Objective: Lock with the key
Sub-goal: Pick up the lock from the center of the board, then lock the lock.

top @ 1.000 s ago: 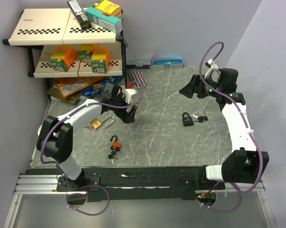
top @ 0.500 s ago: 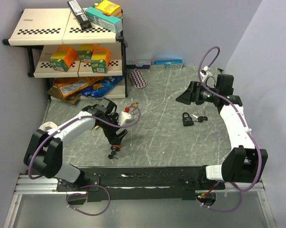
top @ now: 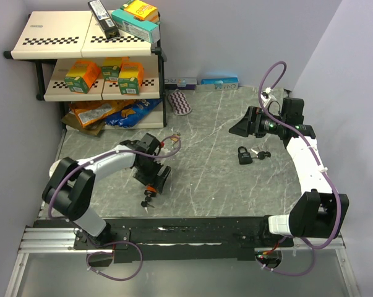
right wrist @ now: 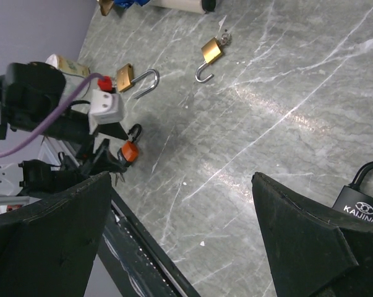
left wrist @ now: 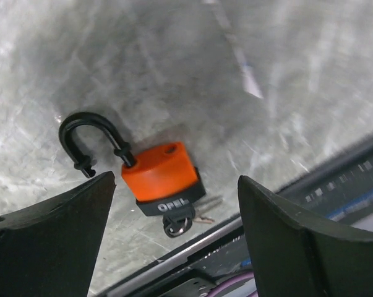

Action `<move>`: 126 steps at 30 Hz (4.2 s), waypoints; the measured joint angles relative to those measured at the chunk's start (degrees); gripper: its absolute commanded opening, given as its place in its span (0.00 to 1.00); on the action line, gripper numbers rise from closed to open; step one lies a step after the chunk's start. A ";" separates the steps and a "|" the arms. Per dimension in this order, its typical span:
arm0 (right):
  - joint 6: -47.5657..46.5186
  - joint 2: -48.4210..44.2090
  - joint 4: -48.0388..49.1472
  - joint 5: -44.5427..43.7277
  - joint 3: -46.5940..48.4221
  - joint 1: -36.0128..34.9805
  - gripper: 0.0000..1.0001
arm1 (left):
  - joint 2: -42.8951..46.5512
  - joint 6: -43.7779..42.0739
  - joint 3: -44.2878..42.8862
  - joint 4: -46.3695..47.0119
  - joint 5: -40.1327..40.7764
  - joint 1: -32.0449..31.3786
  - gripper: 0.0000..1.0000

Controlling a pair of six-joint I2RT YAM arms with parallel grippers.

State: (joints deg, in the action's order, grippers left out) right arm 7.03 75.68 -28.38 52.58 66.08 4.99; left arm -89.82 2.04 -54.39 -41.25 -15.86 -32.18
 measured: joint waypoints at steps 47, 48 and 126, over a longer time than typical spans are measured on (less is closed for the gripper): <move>4.26 -19.19 22.47 -19.93 -13.75 -29.33 1.00 | 10.45 52.78 -22.56 25.59 3.63 -0.35 0.01; 4.31 -18.56 22.95 -21.11 -13.38 -30.23 1.00 | 10.45 53.62 -22.56 25.59 3.61 -0.48 0.01; -6.03 -19.34 6.10 10.78 -10.80 -33.83 0.00 | 30.62 -30.29 -5.22 12.11 -37.83 -6.23 0.60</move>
State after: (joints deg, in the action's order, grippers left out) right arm 0.99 56.34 -22.28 63.35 55.29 -28.84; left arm -59.20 -28.25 -59.61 -29.15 -53.69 -38.41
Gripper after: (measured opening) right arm 0.354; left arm 0.695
